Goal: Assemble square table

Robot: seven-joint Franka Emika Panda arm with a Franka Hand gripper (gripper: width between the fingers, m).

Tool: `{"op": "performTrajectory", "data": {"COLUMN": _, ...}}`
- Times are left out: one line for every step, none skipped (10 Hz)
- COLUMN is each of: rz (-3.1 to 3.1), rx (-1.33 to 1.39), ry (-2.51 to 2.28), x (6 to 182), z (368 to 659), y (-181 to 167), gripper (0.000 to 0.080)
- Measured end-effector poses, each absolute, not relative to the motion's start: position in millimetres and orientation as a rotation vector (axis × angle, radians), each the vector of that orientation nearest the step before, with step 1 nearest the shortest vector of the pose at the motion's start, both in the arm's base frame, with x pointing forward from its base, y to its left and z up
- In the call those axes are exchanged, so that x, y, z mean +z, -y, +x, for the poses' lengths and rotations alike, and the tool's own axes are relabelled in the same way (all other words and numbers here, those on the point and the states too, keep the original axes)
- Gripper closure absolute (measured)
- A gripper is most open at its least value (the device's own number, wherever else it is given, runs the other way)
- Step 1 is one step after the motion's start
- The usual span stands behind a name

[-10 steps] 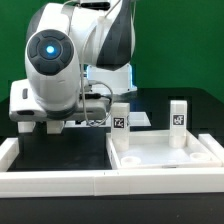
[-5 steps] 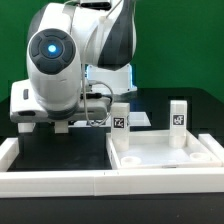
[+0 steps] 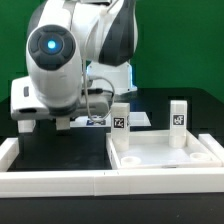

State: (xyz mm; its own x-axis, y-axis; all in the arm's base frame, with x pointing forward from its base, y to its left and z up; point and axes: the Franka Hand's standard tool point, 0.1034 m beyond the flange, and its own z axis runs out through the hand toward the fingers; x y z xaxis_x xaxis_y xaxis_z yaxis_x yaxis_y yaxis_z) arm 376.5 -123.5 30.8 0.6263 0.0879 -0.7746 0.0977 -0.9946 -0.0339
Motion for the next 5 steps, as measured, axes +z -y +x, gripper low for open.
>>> {"op": "performTrajectory", "data": {"rz": 2.819, "rx": -1.357, "ry": -0.162, "x": 45.5, "z": 381.8, "y": 120.8, "gripper": 0.0509}}
{"op": "performTrajectory", "data": {"rz": 2.822, "rx": -1.355, "ry": -0.162, "x": 64.9, "z": 390.8, "y": 118.0, "gripper": 0.0509}}
{"op": "performTrajectory", "data": {"rz": 2.845, "rx": -1.308, "ry": -0.163, "x": 82.9, "z": 401.5, "y": 115.6, "gripper": 0.0509}}
{"op": "performTrajectory", "data": {"rz": 2.861, "rx": -1.269, "ry": -0.164, "x": 91.3, "z": 406.9, "y": 115.6, "gripper": 0.0509}}
{"op": "performTrajectory", "data": {"rz": 2.894, "rx": -1.174, "ry": -0.174, "x": 86.6, "z": 411.8, "y": 116.8, "gripper": 0.0509}}
